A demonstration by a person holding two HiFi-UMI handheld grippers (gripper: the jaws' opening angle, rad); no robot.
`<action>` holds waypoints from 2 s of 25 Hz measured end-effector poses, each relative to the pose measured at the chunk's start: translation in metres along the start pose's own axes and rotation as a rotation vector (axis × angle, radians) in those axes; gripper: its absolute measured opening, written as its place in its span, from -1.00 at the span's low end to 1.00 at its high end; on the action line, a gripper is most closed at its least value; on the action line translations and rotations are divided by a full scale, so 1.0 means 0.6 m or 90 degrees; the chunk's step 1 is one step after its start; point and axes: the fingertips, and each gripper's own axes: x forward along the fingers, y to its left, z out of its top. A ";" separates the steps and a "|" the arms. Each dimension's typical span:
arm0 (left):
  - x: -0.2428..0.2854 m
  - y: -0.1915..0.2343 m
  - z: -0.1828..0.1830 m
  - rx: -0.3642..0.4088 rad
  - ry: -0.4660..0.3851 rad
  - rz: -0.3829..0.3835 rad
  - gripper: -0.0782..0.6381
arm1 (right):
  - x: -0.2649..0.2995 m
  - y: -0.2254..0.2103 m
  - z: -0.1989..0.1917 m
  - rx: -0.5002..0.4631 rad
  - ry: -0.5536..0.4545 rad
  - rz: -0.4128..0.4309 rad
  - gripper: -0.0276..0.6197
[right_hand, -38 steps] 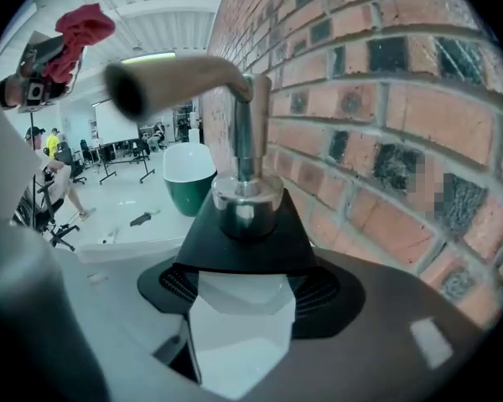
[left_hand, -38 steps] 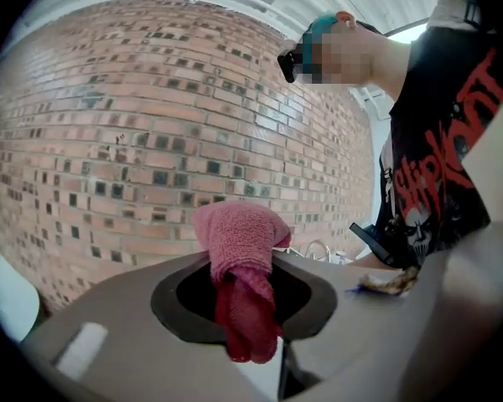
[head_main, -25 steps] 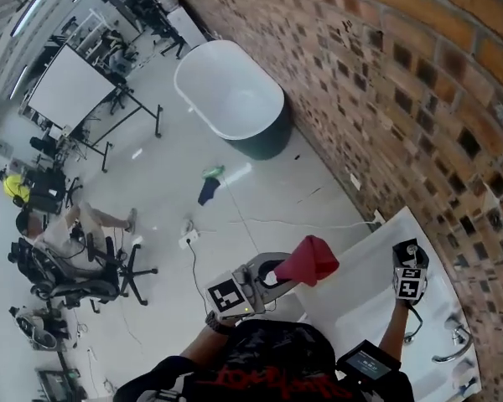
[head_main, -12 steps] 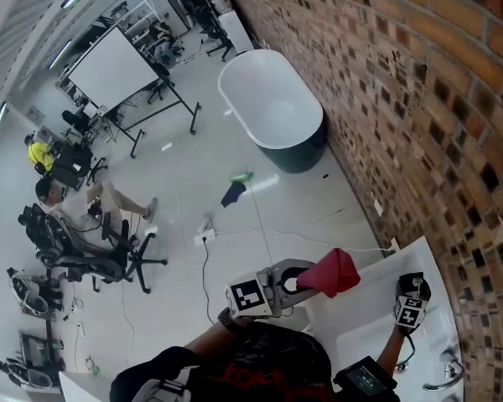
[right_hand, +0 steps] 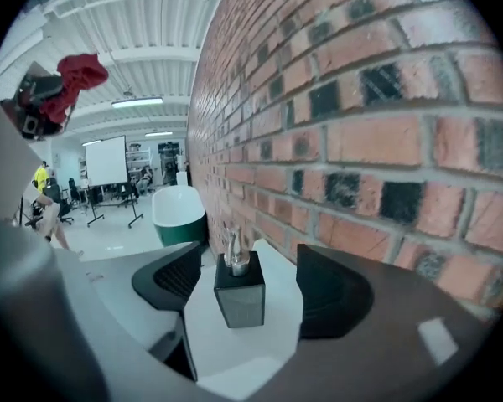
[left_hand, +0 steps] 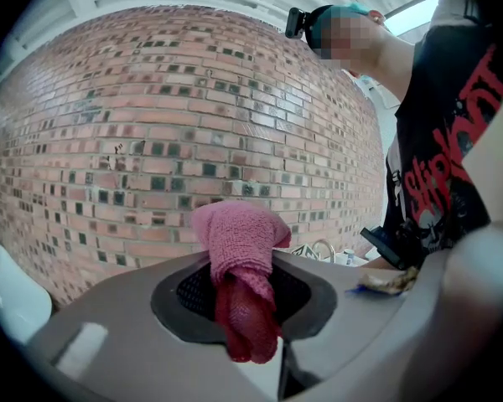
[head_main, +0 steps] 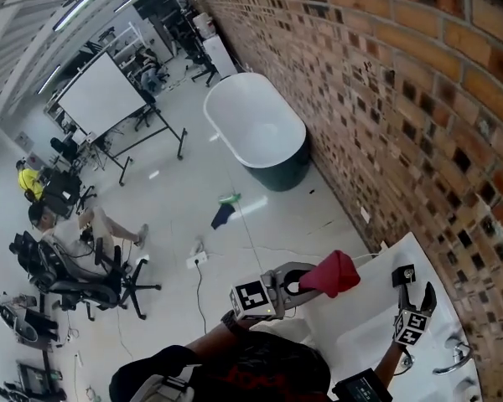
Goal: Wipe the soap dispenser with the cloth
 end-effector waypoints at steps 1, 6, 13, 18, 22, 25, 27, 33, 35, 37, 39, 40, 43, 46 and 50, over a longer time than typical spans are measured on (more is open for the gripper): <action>0.008 -0.002 -0.004 -0.004 -0.002 -0.011 -0.51 | -0.022 0.008 0.013 0.013 -0.023 0.011 0.14; 0.069 -0.029 -0.018 -0.028 -0.015 -0.092 -0.51 | -0.160 0.051 0.075 0.024 -0.117 0.062 -0.80; 0.112 -0.113 -0.008 -0.033 -0.038 -0.219 -0.51 | -0.306 0.090 0.125 0.024 -0.185 0.037 -0.91; 0.081 -0.149 0.005 -0.022 -0.058 -0.279 -0.51 | -0.373 0.145 0.149 0.010 -0.202 -0.009 -0.91; 0.025 -0.170 0.006 -0.022 -0.084 -0.312 -0.50 | -0.426 0.212 0.174 -0.001 -0.216 -0.053 -0.91; -0.032 -0.178 0.000 -0.026 -0.105 -0.325 -0.51 | -0.450 0.282 0.187 -0.033 -0.221 -0.078 -0.91; -0.076 -0.181 -0.007 -0.028 -0.111 -0.334 -0.50 | -0.457 0.340 0.188 -0.054 -0.214 -0.090 -0.91; -0.171 -0.210 -0.032 -0.062 -0.126 -0.381 -0.51 | -0.510 0.460 0.182 -0.031 -0.179 -0.147 -0.91; -0.193 -0.211 -0.039 -0.070 -0.123 -0.387 -0.50 | -0.524 0.491 0.184 -0.024 -0.198 -0.134 -0.91; -0.206 -0.220 -0.040 -0.075 -0.128 -0.394 -0.50 | -0.545 0.514 0.197 -0.013 -0.226 -0.116 -0.91; -0.215 -0.230 -0.039 -0.074 -0.133 -0.394 -0.51 | -0.561 0.522 0.207 -0.023 -0.255 -0.105 -0.91; -0.218 -0.233 -0.039 -0.072 -0.135 -0.392 -0.51 | -0.566 0.525 0.213 -0.028 -0.270 -0.099 -0.91; -0.222 -0.238 -0.032 -0.067 -0.142 -0.381 -0.51 | -0.576 0.523 0.217 -0.032 -0.285 -0.092 -0.91; -0.225 -0.254 -0.022 -0.074 -0.147 -0.376 -0.51 | -0.590 0.522 0.227 -0.043 -0.290 -0.082 -0.91; -0.223 -0.296 -0.023 -0.059 -0.132 -0.382 -0.50 | -0.614 0.512 0.223 -0.043 -0.296 -0.085 -0.91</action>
